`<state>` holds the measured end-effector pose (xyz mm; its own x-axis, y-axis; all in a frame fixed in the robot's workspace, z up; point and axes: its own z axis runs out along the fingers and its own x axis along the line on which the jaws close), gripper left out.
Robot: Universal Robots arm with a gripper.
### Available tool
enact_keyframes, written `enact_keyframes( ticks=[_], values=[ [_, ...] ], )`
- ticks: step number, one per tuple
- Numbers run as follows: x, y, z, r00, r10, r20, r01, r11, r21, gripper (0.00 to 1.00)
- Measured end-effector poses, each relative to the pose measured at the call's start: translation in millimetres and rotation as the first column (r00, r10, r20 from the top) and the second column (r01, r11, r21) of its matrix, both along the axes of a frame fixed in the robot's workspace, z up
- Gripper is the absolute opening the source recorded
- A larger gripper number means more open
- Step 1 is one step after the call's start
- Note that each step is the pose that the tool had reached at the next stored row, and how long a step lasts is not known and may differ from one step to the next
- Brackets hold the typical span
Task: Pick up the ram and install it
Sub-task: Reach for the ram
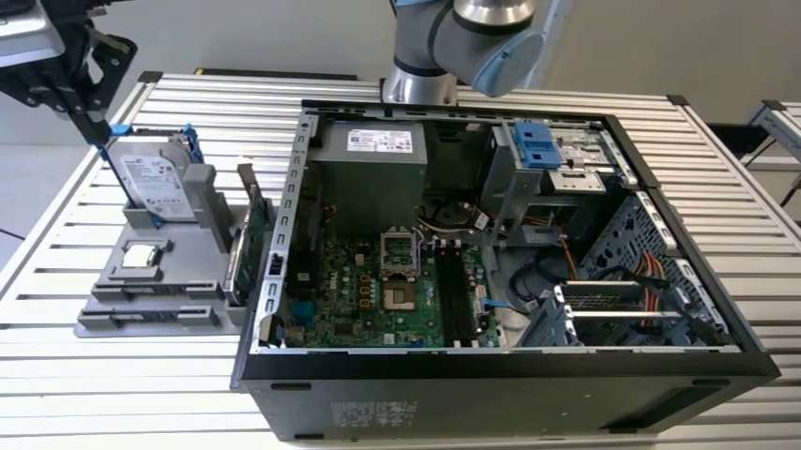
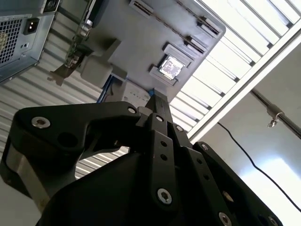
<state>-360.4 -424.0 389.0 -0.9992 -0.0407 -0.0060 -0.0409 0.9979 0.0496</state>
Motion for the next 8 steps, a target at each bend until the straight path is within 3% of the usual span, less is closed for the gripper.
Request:
enact_keyframes(
  ticks=[8],
  values=[
    [0.9, -8.7, 0.0, 1.0, 0.0, -0.0048, 0.0, 1.0, -0.0001, 0.0]
  ],
)
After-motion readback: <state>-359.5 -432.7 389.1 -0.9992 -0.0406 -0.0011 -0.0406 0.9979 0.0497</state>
